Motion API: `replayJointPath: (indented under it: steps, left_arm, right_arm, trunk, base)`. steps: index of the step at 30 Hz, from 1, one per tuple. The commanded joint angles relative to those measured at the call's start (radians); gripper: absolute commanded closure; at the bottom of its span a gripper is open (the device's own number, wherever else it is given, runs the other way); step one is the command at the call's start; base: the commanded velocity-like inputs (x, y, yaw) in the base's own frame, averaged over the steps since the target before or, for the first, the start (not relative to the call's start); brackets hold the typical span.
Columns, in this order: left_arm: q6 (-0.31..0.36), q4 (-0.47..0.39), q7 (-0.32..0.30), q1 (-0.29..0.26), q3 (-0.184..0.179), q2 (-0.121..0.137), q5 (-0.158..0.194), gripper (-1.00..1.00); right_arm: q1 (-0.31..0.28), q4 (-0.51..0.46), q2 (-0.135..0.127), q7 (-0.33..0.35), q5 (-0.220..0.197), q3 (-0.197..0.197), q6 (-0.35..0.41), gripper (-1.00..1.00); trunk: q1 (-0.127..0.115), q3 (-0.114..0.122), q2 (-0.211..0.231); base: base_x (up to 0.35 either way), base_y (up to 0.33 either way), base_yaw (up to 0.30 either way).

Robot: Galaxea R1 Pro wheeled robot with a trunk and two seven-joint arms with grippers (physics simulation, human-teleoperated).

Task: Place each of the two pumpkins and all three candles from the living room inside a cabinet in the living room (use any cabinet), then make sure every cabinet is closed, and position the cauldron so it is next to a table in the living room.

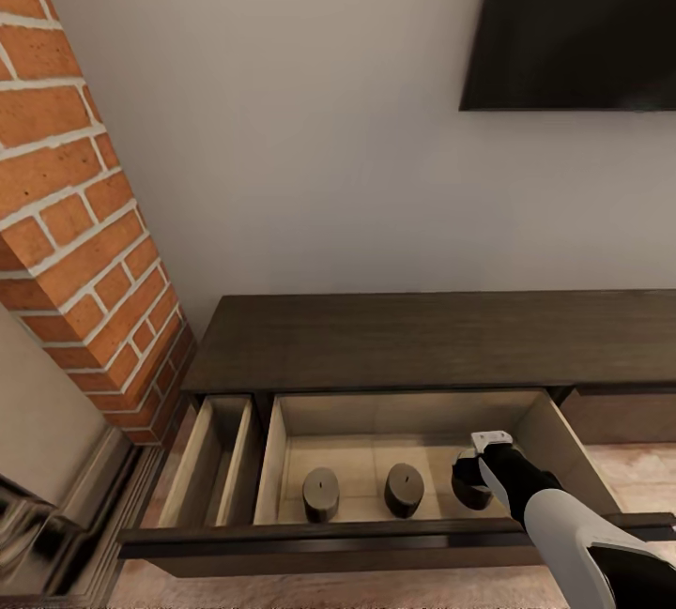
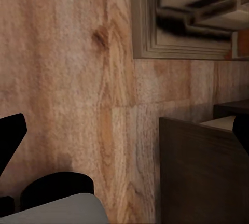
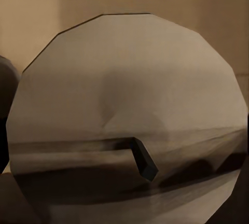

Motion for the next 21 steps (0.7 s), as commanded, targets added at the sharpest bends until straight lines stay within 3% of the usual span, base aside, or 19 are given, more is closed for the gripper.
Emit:
replayJointPath:
  steps: [1, 21]
  left_arm:
    - [0.008, 0.0, 0.001, 0.0, 0.004, 0.0, 0.005, -1.0]
    - [0.006, 0.026, 0.004, 0.0, 0.008, -0.001, 0.005, -1.0]
  right_arm:
    - [0.0, -0.001, 0.001, 0.0, 0.007, -0.008, 0.004, 1.0]
    - [0.0, -0.002, 0.001, 0.0, 0.007, -0.008, 0.004, 1.0]
  trunk:
    - [0.0, -0.002, 0.0]
    - [0.0, -0.034, 0.0]
  base:
    - [0.095, 0.0, 0.0]
    - [0.079, 0.0, 0.0]
